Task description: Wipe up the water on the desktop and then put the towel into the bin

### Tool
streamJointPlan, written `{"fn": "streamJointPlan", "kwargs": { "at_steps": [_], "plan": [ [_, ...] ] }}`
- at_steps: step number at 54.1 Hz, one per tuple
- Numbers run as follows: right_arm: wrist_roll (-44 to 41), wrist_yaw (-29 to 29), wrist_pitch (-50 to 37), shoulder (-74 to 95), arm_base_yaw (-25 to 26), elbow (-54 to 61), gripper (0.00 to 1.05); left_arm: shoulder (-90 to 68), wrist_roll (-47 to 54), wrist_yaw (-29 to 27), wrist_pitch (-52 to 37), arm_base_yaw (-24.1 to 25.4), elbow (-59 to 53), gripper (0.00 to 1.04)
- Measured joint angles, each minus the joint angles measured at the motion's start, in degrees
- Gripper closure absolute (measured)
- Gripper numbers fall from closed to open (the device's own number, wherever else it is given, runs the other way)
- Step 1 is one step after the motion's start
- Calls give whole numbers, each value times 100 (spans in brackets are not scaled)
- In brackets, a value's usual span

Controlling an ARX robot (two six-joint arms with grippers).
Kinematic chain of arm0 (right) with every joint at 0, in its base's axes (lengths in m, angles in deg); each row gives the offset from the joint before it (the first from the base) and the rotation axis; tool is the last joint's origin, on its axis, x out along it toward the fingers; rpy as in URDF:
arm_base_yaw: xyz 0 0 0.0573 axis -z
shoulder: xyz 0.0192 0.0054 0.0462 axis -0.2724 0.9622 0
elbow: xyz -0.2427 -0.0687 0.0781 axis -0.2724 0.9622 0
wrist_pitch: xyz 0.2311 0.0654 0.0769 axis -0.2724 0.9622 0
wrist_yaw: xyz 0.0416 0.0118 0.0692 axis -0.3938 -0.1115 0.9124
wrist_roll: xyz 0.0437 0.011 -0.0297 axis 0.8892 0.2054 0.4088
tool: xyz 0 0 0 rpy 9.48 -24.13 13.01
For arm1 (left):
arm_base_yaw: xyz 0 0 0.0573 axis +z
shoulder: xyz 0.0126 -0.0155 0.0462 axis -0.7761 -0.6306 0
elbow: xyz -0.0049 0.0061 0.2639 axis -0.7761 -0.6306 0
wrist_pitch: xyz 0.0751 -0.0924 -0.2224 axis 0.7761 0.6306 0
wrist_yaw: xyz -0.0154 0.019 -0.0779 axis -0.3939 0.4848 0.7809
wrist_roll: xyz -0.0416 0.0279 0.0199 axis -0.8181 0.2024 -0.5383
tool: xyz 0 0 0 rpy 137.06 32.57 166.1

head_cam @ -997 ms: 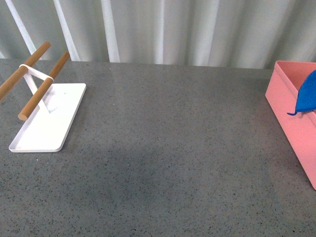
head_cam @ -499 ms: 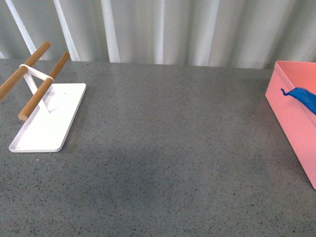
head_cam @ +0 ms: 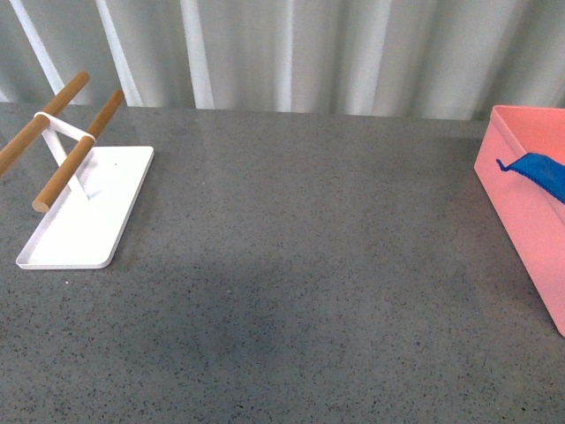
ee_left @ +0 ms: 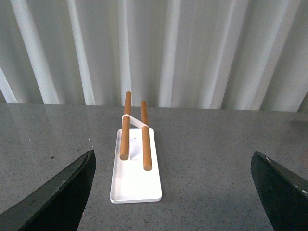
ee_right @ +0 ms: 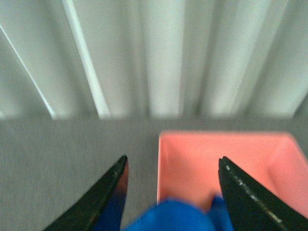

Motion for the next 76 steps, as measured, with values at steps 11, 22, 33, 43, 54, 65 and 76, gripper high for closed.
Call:
{"fn": "streamJointPlan", "kwargs": {
  "at_steps": [11, 22, 33, 43, 54, 65, 76],
  "plan": [
    [-83, -79, -1869, -890, -166, 1419, 82, -2, 0, -4, 0, 0, 0, 7],
    [-131, -221, -2011, -1429, -260, 2354, 101, 0, 0, -2, 0, 0, 0, 7],
    [-133, -529, -2033, -2111, -603, 2964, 101, 0, 0, -2, 0, 0, 0, 7],
    [-131, -566, -1781, -2911, -632, 3543, 101, 2, 0, -2, 0, 0, 0, 7],
    [-129, -568, -1421, -3582, -632, 3856, 101, 0, 0, -2, 0, 0, 0, 7],
    [-129, -573, -1416, -4015, -634, 4183, 101, 0, 0, -2, 0, 0, 0, 7],
    [-127, -575, -640, -4896, -634, 4258, 101, 2, 0, -2, 0, 0, 0, 7]
  ]
}}
